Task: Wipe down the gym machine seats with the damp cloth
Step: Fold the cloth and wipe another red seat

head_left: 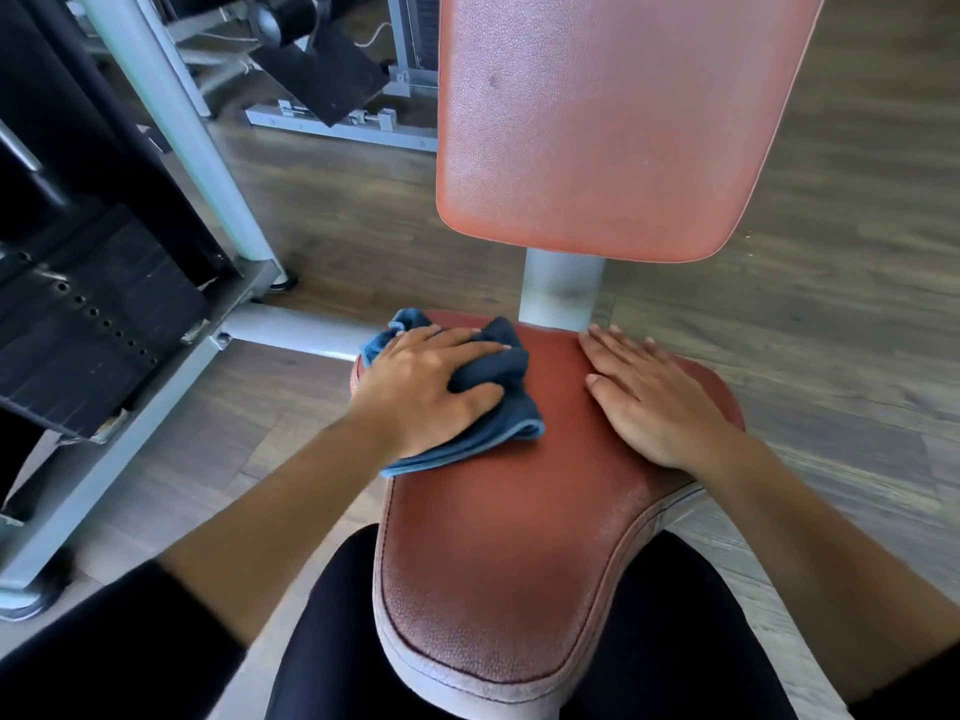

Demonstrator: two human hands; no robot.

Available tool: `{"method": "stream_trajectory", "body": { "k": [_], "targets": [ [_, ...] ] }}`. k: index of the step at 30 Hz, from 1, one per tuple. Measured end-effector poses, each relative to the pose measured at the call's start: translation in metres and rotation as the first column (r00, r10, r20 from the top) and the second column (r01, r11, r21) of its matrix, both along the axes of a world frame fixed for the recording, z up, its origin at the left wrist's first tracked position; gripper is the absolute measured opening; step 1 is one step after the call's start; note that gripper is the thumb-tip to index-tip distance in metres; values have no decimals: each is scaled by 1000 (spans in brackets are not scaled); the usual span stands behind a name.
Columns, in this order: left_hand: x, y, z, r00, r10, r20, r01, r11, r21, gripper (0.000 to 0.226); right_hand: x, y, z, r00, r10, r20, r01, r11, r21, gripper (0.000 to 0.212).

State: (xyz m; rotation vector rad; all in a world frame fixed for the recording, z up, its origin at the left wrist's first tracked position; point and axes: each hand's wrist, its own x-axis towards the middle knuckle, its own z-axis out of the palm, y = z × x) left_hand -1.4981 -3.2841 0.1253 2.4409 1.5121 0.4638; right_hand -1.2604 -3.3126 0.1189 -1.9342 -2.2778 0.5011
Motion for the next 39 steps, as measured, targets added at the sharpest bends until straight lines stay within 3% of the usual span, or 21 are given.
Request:
{"method": "stream_trajectory", "body": {
  "k": [4, 7, 10, 15, 19, 22, 24, 29, 33, 37, 39],
  "targets": [
    [-16, 32, -5, 996, 85, 40, -84, 996, -13, 63, 13, -9, 2, 1000, -16, 12, 16, 999, 35, 55],
    [17, 48, -4, 968, 225, -114, -231, 972, -39, 61, 31, -18, 3, 999, -51, 17, 51, 999, 12, 58],
    [49, 38, -2, 987, 77, -139, -87, 994, -66, 60, 41, -26, 2, 998, -66, -21, 66, 997, -29, 58],
    [22, -4, 9, 965, -255, 61, 256, 966, -27, 63, 43, -27, -4, 996, -77, -45, 78, 997, 25, 57],
    [12, 26, 1, 986, -150, 69, 149, 989, 16, 55, 41, -27, -6, 995, -85, -52, 88, 994, 60, 69],
    [50, 39, -2, 993, 24, -111, -25, 1000, -8, 60, 41, -27, -8, 995, -92, -47, 96, 993, 74, 70],
    [71, 32, -3, 990, -34, -136, 29, 999, -40, 65, 42, -26, -10, 994, -93, -49, 97, 992, 86, 69],
    [44, -11, 8, 949, -310, 54, 309, 951, 11, 58, 47, -26, -16, 994, -80, -71, 88, 989, 116, 74],
    [26, 7, 8, 976, -205, 74, 208, 978, -28, 61, 48, -28, -14, 995, -75, -66, 80, 994, 81, 69],
    [64, 25, 1, 995, -77, -62, 76, 997, -8, 63, 58, -39, -13, 994, -103, -23, 105, 990, 91, 76],
    [82, 14, 0, 988, -122, -89, 120, 992, -34, 70, 63, -46, -15, 994, -112, -9, 112, 988, 109, 80]
  ]
}}
